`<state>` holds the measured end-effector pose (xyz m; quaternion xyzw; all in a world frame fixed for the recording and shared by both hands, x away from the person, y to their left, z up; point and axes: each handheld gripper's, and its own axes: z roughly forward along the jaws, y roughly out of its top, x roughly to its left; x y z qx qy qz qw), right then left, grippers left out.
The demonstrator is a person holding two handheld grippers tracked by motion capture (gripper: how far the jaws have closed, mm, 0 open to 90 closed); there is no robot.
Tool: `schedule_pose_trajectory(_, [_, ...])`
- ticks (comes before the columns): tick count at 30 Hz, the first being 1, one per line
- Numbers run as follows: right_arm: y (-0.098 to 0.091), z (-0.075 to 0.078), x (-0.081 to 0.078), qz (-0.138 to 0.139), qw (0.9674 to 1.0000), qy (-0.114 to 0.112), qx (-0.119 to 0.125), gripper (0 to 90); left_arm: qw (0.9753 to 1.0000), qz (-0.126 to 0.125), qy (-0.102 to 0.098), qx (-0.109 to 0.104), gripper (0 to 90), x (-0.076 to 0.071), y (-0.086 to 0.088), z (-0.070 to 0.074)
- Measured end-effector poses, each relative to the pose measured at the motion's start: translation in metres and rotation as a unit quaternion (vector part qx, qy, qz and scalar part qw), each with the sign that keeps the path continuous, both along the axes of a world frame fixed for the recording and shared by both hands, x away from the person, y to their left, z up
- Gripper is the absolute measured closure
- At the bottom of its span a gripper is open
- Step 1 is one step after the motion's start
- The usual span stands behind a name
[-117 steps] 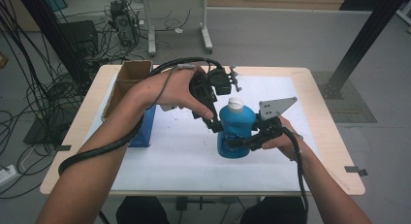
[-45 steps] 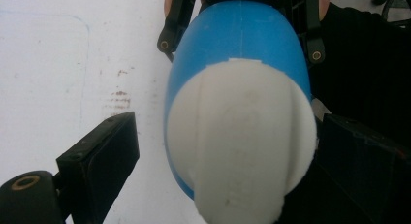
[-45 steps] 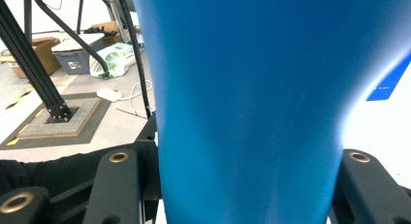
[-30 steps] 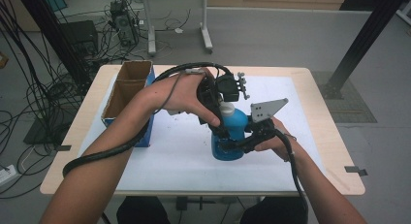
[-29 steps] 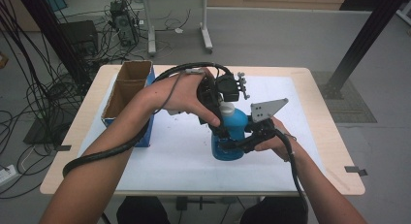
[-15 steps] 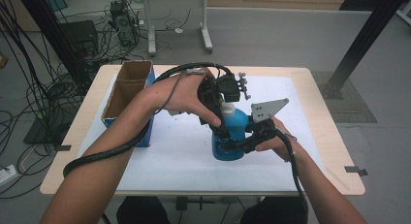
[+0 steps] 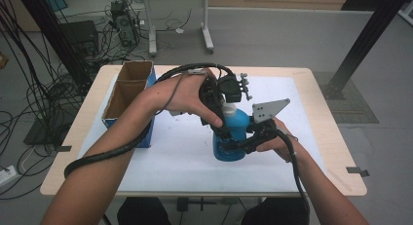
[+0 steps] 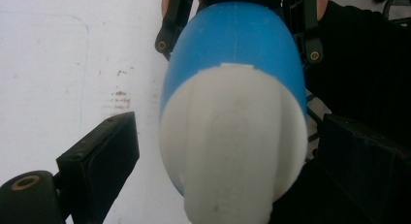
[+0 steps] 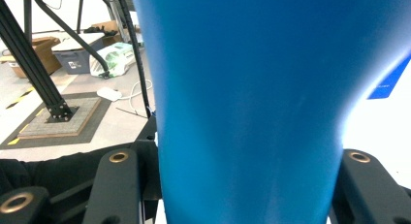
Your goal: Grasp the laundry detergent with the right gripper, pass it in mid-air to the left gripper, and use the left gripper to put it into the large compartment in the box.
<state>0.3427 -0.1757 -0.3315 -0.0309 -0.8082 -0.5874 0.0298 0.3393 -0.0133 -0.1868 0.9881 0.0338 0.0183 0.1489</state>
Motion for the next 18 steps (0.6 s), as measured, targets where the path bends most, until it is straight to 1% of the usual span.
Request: schedule_pose_trajectory(18, [0.0007, 0.0005, -0.0002, 0.0, 1.0, 0.0, -0.001, 44.2, 1.0, -0.004, -0.002, -0.002, 8.6, -0.0019, -0.0004, 0.0008])
